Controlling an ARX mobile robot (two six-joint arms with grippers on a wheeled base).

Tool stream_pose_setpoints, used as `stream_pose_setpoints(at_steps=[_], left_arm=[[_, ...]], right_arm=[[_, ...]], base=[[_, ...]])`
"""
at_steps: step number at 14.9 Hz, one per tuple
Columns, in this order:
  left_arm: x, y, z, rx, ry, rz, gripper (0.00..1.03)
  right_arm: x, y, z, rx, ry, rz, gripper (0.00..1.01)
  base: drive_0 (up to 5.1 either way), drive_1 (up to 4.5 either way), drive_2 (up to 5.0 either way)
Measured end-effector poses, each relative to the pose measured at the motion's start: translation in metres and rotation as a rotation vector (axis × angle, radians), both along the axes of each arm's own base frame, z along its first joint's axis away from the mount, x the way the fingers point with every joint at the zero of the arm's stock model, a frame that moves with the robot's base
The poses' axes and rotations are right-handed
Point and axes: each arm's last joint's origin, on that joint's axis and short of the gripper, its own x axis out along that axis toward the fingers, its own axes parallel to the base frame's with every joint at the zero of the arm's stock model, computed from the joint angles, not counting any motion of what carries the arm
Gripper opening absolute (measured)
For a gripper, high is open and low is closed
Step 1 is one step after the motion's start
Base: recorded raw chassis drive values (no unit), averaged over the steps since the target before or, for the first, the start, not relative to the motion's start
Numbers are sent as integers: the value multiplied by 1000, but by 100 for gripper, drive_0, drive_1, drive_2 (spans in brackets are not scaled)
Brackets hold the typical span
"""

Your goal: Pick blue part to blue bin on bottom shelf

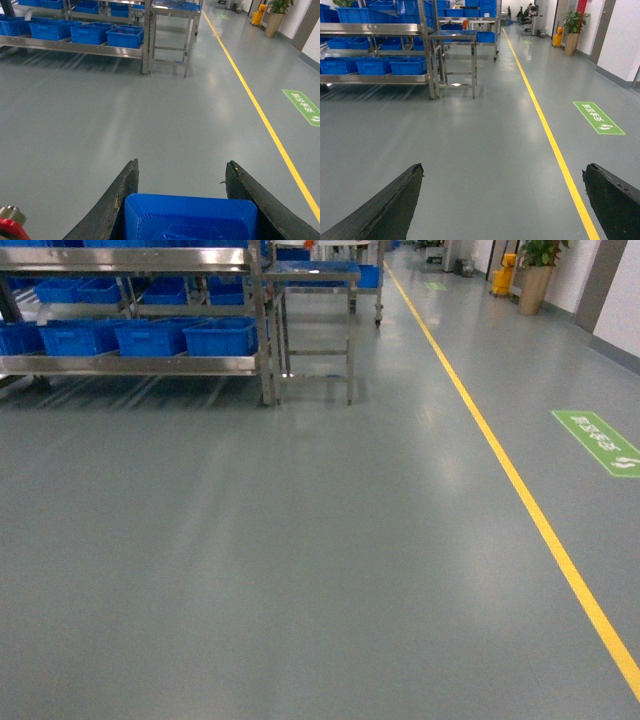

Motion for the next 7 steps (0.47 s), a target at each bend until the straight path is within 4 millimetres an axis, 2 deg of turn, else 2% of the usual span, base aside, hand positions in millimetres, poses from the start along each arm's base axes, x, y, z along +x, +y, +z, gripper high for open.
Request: stream_pose_setpoints(at_steps=[7], left_arm=[[0,0,0,1,4,1,43]], right_arm=[[0,0,0,0,0,0,98]], base=[[-1,416,-417]])
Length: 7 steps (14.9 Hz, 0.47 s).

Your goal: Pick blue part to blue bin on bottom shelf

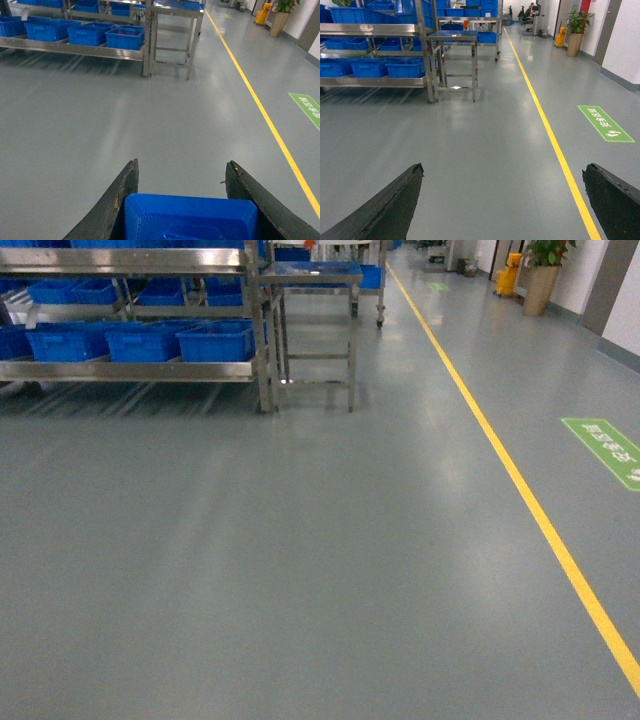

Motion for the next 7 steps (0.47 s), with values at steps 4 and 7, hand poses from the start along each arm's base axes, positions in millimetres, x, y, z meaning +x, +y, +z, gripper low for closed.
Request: stream_pose_setpoints(at_steps=[4,7], left_arm=[[0,0,0,-1,-2,0,43],[0,0,0,0,-1,0,43]], right_arm=[[0,0,0,0,2,0,98],[0,0,0,0,0,0,98]], base=[[-1,416,-418],[-1,415,-418]])
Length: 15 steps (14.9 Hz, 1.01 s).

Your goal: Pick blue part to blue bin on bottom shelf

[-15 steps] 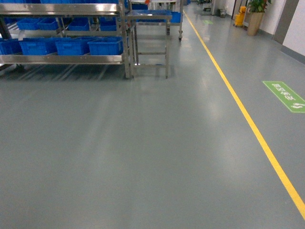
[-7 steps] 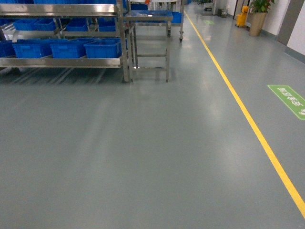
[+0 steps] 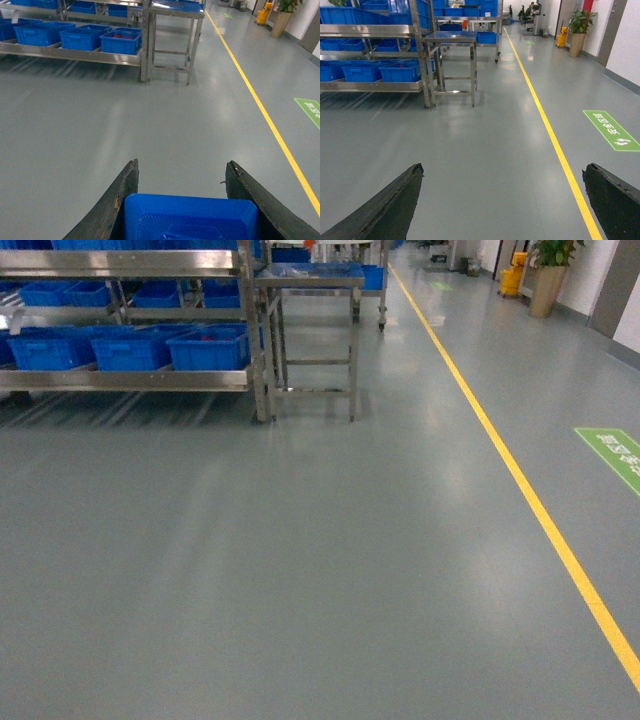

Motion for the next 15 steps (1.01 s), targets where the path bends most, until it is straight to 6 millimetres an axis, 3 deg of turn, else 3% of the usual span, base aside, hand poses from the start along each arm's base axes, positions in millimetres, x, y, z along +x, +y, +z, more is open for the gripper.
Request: stream_pose_setpoints(at_steps=[15], left_arm=[[0,0,0,-1,-3,0,43]], right_arm=[[0,0,0,0,-2,0,98]], base=[[4,421,-413]])
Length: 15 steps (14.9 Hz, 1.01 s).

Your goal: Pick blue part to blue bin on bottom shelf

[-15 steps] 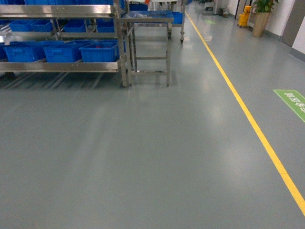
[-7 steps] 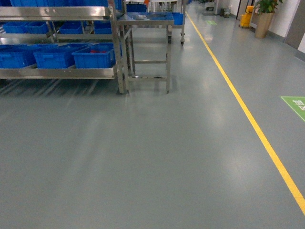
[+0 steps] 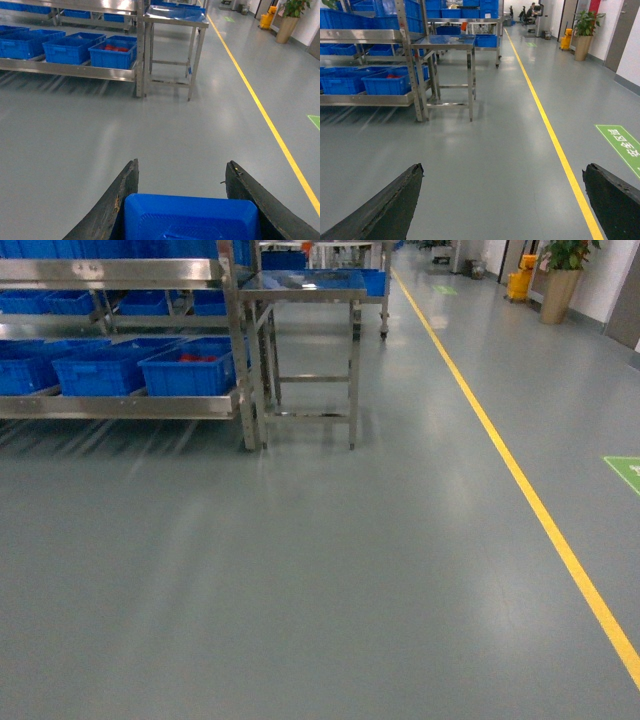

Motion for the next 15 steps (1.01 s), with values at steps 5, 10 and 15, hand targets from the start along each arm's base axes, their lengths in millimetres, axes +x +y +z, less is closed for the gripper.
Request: stream_pose_setpoints(at_steps=[5,10,15], left_arm=[[0,0,0,0,-1,0,43],[1,0,-1,2,6,0,43],[1,0,0,1,4,0,43]], right_arm=[[0,0,0,0,3,0,98],[0,0,0,0,2,0,98],[0,0,0,0,4,0,98]], base=[[6,423,-410],[7,424,-410],[-1,416,-417]])
